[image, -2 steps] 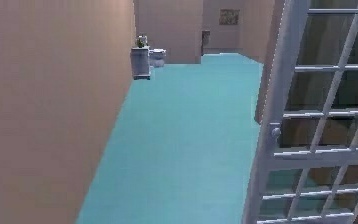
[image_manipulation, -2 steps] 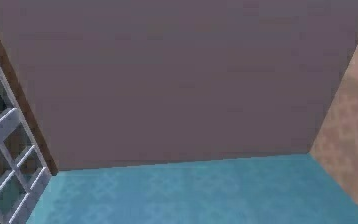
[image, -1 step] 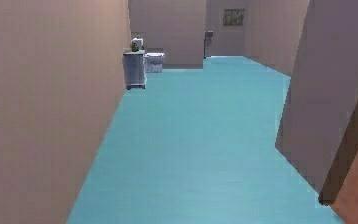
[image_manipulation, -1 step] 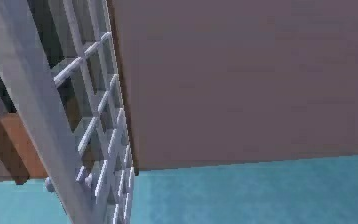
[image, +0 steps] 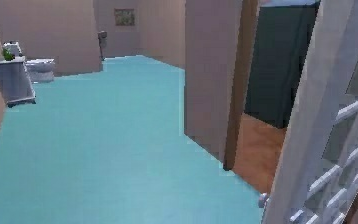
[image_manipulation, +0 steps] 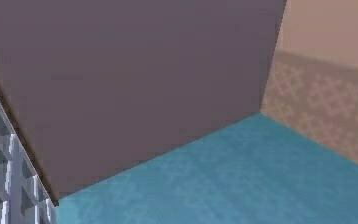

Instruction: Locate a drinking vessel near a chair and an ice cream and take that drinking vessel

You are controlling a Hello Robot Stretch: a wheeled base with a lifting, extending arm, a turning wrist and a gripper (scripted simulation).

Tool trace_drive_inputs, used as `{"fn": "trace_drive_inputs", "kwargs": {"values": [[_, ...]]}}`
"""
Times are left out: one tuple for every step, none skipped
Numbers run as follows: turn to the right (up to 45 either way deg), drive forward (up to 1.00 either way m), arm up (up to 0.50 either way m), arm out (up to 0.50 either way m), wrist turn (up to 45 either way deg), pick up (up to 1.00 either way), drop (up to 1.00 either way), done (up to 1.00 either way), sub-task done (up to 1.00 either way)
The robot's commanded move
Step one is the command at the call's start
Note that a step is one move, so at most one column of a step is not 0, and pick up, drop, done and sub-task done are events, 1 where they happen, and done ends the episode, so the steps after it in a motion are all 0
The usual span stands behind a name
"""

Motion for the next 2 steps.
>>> {"fn": "trace_drive_inputs", "kwargs": {"values": [[0.0, 0.05, 0.00, 0.00, 0.0, 0.00, 0.00, 0.00, 0.00], [-6.0, 0.00, 0.00, 0.00, 0.0, 0.00, 0.00, 0.00, 0.00]]}}
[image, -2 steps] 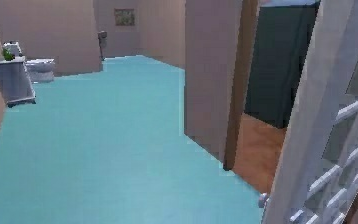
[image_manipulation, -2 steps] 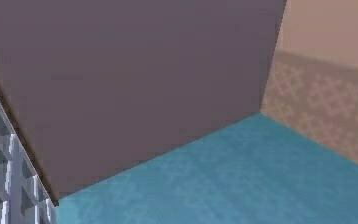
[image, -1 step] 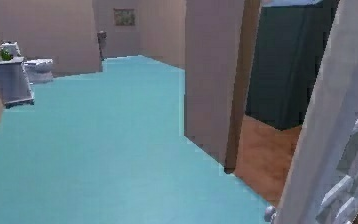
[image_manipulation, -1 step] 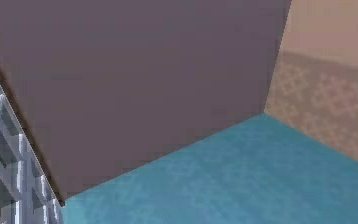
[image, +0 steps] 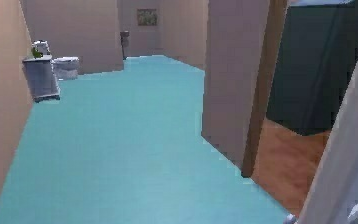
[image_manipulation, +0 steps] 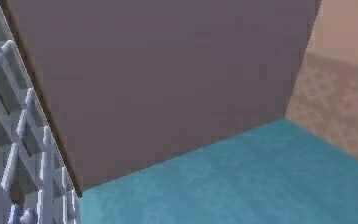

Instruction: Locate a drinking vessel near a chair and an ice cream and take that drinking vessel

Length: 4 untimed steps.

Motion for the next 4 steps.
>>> {"fn": "trace_drive_inputs", "kwargs": {"values": [[0.0, 0.65, 0.00, 0.00, 0.0, 0.00, 0.00, 0.00, 0.00], [45.0, 0.00, 0.00, 0.00, 0.0, 0.00, 0.00, 0.00, 0.00], [15.0, 0.00, 0.00, 0.00, 0.0, 0.00, 0.00, 0.00, 0.00], [0.0, 1.00, 0.00, 0.00, 0.0, 0.00, 0.00, 0.00, 0.00]]}}
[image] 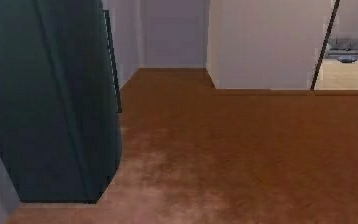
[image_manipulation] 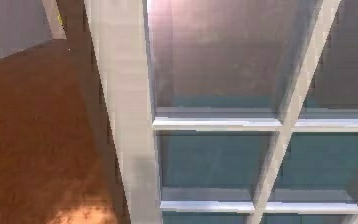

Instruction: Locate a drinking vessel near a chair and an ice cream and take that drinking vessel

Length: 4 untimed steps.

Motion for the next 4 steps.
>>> {"fn": "trace_drive_inputs", "kwargs": {"values": [[-3.0, 0.00, 0.00, 0.00, 0.0, 0.00, 0.00, 0.00, 0.00], [0.0, 0.20, 0.00, 0.00, 0.0, 0.00, 0.00, 0.00, 0.00], [42.0, 0.00, 0.00, 0.00, 0.0, 0.00, 0.00, 0.00, 0.00], [0.0, 1.00, 0.00, 0.00, 0.0, 0.00, 0.00, 0.00, 0.00]]}}
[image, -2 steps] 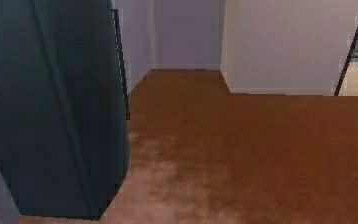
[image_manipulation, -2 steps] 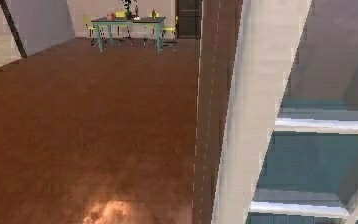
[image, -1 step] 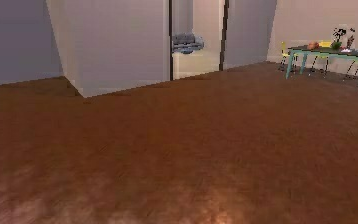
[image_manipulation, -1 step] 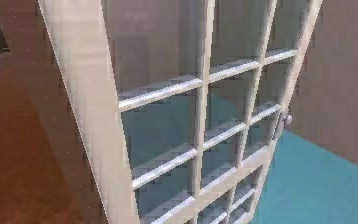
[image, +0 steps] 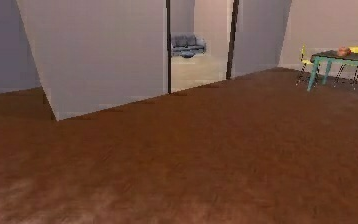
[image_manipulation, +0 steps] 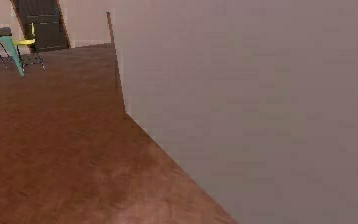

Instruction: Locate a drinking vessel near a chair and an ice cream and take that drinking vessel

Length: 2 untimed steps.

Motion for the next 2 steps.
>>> {"fn": "trace_drive_inputs", "kwargs": {"values": [[3.0, 0.00, 0.00, 0.00, 0.0, 0.00, 0.00, 0.00, 0.00], [0.0, 1.00, 0.00, 0.00, 0.0, 0.00, 0.00, 0.00, 0.00]]}}
